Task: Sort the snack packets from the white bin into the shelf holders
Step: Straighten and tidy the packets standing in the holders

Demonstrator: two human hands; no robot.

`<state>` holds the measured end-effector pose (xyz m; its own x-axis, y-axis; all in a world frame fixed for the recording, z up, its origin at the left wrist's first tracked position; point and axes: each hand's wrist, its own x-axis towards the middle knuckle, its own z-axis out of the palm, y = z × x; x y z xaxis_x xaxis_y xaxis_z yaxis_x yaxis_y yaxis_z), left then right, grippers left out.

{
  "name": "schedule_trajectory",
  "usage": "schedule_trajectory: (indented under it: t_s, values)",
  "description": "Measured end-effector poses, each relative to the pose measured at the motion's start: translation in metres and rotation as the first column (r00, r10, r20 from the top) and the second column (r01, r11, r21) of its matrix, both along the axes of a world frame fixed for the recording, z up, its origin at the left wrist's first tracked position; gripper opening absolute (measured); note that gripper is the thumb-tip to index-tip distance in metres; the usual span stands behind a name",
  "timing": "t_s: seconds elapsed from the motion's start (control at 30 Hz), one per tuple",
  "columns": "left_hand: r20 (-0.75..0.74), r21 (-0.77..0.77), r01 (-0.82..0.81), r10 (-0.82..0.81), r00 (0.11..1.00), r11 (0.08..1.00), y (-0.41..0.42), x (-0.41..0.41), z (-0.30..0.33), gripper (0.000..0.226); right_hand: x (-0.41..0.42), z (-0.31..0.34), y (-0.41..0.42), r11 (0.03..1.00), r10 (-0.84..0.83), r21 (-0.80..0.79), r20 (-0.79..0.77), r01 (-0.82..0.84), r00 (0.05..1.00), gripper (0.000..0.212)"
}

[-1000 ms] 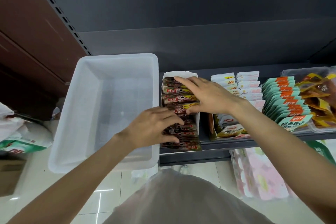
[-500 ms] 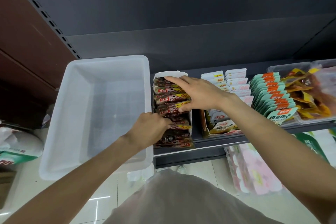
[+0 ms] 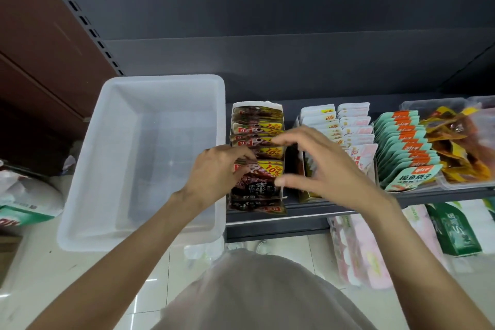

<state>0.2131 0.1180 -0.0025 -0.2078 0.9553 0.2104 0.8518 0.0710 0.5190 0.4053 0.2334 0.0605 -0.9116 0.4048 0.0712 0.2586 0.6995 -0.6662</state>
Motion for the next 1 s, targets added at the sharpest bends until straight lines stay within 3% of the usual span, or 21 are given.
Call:
schedule_trajectory:
  t_s: [0.1, 0.17, 0.27, 0.33, 0.47, 0.53, 0.57, 0.63, 0.7, 0.73, 0.83, 1.0]
  values:
    - [-0.029, 0.021, -0.004, 0.004, 1.000, 1.000, 0.000, 0.000, 0.000, 0.022, 0.017, -0.020, -0.026, 0.989, 0.097, 0.092, 0.146, -0.111, 0.985, 0.067]
    - [-0.023, 0.040, -0.014, 0.015, 1.000, 0.999, 0.000, 0.000, 0.002, 0.020, 0.016, -0.040, -0.035, 0.965, 0.090, 0.227, 0.197, -0.134, 0.976, 0.057]
    - [0.018, 0.044, -0.026, 0.025, 1.000, 0.999, -0.002, -0.003, 0.003, 0.019, 0.005, -0.053, -0.035, 0.941, -0.068, 0.333, 0.009, 0.061, 0.998, 0.021]
    - [0.138, 0.010, -0.044, 0.042, 0.990, 0.999, -0.001, -0.006, 0.007, 0.021, -0.005, -0.055, -0.031, 0.933, -0.186, 0.295, -0.100, 0.207, 0.978, 0.016]
    - [0.447, -0.040, -0.057, 0.069, 0.892, 0.998, -0.002, -0.003, 0.014, 0.025, -0.021, -0.064, -0.038, 0.867, -0.316, 0.371, -0.110, 0.334, 0.942, 0.017]
    - [0.536, 0.025, -0.222, 0.174, 0.826, 0.975, -0.010, 0.007, 0.014, 0.026, -0.021, -0.071, -0.040, 0.826, -0.440, 0.334, -0.124, 0.455, 0.890, 0.030]
    - [0.583, 0.058, -0.335, 0.240, 0.776, 0.940, -0.017, 0.015, 0.014, 0.029, -0.020, -0.074, -0.042, 0.800, -0.506, 0.291, -0.140, 0.524, 0.851, 0.039]
    - [0.781, 0.004, -0.466, 0.288, 0.554, 0.885, -0.027, 0.033, 0.013, 0.038, -0.021, -0.080, -0.052, 0.779, -0.599, 0.103, -0.171, 0.619, 0.782, 0.058]
    - [0.924, -0.129, -0.434, 0.268, 0.275, 0.892, -0.027, 0.048, 0.012, 0.041, -0.026, -0.082, -0.067, 0.784, -0.621, -0.148, -0.140, 0.603, 0.772, 0.072]
    - [0.945, -0.163, -0.403, 0.260, 0.200, 0.901, -0.024, 0.052, 0.009, 0.040, -0.030, -0.084, -0.073, 0.768, -0.624, -0.274, -0.116, 0.579, 0.773, 0.077]
    - [0.953, -0.191, -0.372, 0.262, 0.151, 0.908, -0.014, 0.056, 0.003, 0.044, -0.037, -0.084, -0.077, 0.629, -0.663, -0.584, -0.059, 0.513, 0.746, 0.087]
    - [0.952, -0.183, -0.397, 0.263, 0.156, 0.899, -0.010, 0.061, -0.002, 0.054, -0.038, -0.087, -0.072, 0.570, -0.626, -0.725, -0.079, 0.386, 0.776, 0.076]
